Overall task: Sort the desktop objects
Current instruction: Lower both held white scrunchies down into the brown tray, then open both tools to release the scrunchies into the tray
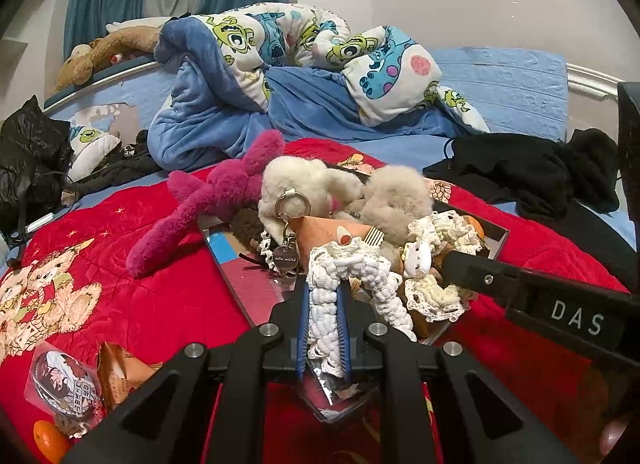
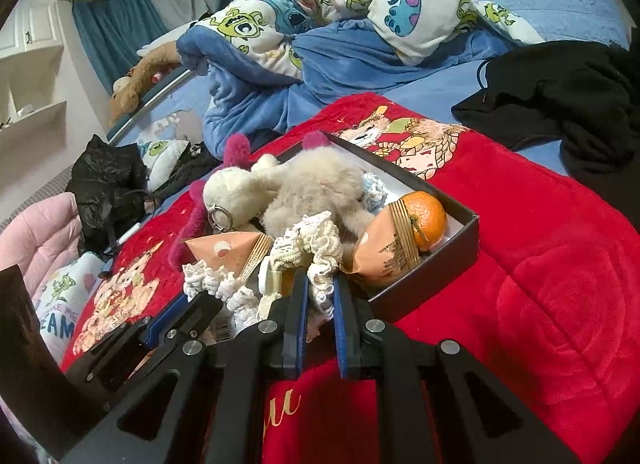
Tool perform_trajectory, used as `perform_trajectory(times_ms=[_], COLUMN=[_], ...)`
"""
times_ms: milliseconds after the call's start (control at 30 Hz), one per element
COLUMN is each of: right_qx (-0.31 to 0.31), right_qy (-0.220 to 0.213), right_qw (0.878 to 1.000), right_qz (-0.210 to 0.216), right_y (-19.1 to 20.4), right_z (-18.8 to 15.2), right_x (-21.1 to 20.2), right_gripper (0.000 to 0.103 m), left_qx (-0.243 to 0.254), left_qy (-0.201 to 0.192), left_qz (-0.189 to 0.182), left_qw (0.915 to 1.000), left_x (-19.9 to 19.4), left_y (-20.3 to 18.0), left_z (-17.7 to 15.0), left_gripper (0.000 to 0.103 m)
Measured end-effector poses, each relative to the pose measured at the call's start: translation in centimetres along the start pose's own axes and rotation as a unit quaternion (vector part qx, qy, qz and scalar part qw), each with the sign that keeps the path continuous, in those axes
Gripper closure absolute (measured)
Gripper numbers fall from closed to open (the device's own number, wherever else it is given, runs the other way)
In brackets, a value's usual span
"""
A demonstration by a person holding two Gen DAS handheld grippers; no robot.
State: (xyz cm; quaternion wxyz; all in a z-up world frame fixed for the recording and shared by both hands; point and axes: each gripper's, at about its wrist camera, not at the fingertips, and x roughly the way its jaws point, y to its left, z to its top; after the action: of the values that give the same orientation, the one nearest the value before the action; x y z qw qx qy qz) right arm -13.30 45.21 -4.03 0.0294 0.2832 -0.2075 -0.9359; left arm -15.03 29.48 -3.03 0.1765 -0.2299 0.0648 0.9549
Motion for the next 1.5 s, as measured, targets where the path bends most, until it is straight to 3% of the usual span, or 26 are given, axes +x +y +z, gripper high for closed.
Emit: perform_trajectory(times_ms=[700,767,833,867,933,1000,1033,1067,1500], right_qx=[-0.006,-0.007,-0.014,-0.018,-0.033,-0.054,-0.061,-0.067,-0.022], right_qy=[-0.007,-0.008,-0.009,-0.011,-0.014,-0.016,-0.016,-0.016,-0.019], right_qw=[1.000,1.000,1.000,1.000,0.999,0.998,0.998,0.998,1.000], right_qz=[0.004,0.007,0.019,0.022,0.028,0.021,0.012,0.006,-0.010], right_y=[0.2,0.2,0.4,0.6,1.2,2.1,2.3,2.5,0.2], right_z=[0.0,0.0,-0.1,-0.1,-0.1,-0.2,-0.3,-0.3,-0.3], right_x=[-0.1,-0.1,-0.3,-0.4,-0.6,-1.0,-1.0,-1.1,-2.6], right_gripper=[0.088,0.084,0.069,0.064,0.045,0.012,0.001,0.000,0.000], left_qx=[-0.002,-0.002,-0.006,-0.010,-0.021,-0.027,-0.028,-0.028,-0.058], left_qy=[0.008,0.012,0.013,0.011,-0.002,-0.007,-0.007,-0.004,0.010], left_qz=[0.002,0.010,0.028,0.027,0.025,0.031,0.033,0.037,0.033], left_qw=[1.0000,0.9999,0.9995,0.9995,0.9995,0.9992,0.9991,0.9989,0.9977], left_x=[0.4,0.5,0.5,0.4,-0.1,-0.5,-0.5,-0.5,-0.6], left_y=[0.3,0.3,0.4,0.6,1.0,1.2,1.3,1.3,2.6], left_z=[-0.1,-0.1,-0.1,-0.1,-0.1,-0.1,-0.1,-0.2,-0.5], left_gripper=[0.090,0.077,0.038,0.030,0.015,0.000,0.000,0.000,0.000])
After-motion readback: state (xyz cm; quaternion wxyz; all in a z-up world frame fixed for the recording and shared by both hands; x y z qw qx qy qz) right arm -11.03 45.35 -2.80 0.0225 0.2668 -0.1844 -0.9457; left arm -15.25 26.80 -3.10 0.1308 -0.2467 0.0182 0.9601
